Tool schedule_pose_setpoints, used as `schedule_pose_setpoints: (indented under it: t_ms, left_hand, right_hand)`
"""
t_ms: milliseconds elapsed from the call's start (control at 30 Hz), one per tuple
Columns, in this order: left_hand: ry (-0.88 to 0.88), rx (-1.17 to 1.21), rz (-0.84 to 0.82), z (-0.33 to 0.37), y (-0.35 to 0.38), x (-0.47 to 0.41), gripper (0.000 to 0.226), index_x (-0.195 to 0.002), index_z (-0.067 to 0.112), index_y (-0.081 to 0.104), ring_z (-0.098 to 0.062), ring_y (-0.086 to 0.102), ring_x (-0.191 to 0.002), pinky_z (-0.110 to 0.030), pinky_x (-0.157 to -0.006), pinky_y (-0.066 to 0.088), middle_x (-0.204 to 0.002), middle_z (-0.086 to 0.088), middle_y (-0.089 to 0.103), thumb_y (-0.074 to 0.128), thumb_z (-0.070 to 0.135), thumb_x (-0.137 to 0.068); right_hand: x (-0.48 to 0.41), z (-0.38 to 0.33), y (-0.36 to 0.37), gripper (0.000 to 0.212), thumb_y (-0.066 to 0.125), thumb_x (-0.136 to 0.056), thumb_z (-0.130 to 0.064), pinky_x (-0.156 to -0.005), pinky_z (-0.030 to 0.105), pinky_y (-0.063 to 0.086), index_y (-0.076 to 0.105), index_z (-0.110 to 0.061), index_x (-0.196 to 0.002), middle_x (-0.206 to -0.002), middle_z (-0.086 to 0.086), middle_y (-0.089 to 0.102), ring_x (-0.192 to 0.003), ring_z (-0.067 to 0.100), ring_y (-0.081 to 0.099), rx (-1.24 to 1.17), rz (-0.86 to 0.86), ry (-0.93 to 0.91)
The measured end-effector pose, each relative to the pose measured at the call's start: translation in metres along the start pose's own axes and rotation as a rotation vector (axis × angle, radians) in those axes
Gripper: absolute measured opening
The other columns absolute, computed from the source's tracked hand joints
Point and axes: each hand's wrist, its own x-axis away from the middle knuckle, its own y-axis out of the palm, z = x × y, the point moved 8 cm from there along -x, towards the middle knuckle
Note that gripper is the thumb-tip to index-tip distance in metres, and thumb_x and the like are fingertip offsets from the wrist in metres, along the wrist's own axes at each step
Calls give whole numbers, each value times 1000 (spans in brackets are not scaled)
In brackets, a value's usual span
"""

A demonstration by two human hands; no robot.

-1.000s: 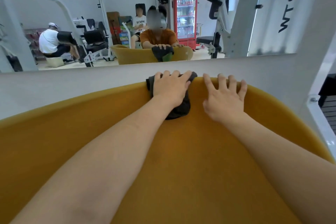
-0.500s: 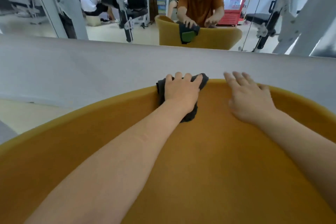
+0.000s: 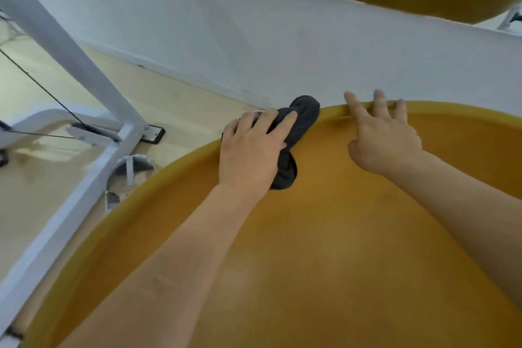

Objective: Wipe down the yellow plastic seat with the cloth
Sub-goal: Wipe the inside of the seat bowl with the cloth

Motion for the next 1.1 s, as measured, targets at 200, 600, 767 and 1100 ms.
schedule_pose_setpoints:
  t_ms: [200,600,767,1100]
  left_hand:
    - [-36,421,-51,-39,-30,16,32,-104,24,74,-26,53,-95,-34,-82,45,-107,10,71,53,7,-86]
    - [-363,229,-206,-139,-58,116,47,-134,28,55,-23,49,-101,-35,-81,42,-112,-1,62,64,30,-87]
    - [-447,439,-169,-144,-54,109,35,-128,29,61,-16,44,-94,-32,-78,41,-99,5,57,48,30,-95]
    - [-826,1161,-162,-169,-54,123,25,-113,29,57,-14,57,-102,-29,-80,46,-102,8,61,46,19,-93]
  right_hand:
    - [43,-136,-12,61,61,-83,-37,-91,46,36,37,-36,-139,-146,5,31,-137,25,28,-116,44,-458]
    - [47,-88,-48,31,55,-72,-42,-49,27,26,40,-16,-66,-76,7,46,-57,20,41,-490,230,87]
    - [36,-82,-41,56,50,-81,-8,-62,35,39,34,-24,-131,-112,7,50,-87,32,54,-558,191,182]
    - [135,-285,12,46,55,-86,-32,-61,29,39,44,-35,-131,-149,1,36,-94,27,64,-413,63,-271]
